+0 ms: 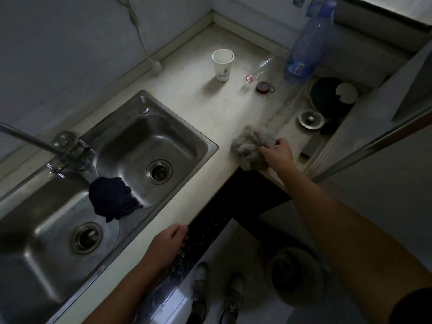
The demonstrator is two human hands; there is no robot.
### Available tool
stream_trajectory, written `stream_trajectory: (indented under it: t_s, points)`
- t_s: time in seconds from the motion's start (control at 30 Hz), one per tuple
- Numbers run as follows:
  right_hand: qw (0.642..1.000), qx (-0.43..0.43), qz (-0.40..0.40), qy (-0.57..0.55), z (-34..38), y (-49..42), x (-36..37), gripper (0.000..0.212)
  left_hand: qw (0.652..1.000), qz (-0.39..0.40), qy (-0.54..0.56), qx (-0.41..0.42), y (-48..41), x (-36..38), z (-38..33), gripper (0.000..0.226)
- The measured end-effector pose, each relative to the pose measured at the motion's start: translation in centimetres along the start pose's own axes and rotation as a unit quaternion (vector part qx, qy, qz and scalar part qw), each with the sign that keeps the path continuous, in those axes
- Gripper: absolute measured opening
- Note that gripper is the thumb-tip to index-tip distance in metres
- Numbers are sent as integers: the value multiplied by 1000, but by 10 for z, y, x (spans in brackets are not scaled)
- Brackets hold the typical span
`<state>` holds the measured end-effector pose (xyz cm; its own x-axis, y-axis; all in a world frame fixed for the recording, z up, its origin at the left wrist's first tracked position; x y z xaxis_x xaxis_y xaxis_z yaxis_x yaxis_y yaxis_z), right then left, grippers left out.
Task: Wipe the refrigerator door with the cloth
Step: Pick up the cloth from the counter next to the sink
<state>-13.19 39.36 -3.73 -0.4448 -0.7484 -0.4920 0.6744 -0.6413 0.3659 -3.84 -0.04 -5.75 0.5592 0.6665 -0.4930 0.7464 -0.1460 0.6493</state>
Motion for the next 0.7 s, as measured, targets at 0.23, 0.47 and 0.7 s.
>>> stream_trajectory:
  t_s: [0.23,0.47,0.7]
  points:
    - [994,13,79,-73,-50,124,-20,36,998,29,-61,-3,43,15,46,28]
    - [978,96,185,-29,-171,246,-3,36,995,15,-51,-79,119,50,137,34]
    - [945,47,317,66,-194,326,38,30,966,-102,118,-207,251,79,221,43]
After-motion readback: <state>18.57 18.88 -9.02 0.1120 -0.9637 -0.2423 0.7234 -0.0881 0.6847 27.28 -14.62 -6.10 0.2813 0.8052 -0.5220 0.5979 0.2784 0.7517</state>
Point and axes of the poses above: each hand's wrist, its own y-axis away from the middle knuckle, its own x-axis out of the palm, z = x × y, the point moved 7 cm from there along -y, towards the middle knuckle, and after that the axes turned 3 degrees about -y, right-handed, at the moved point
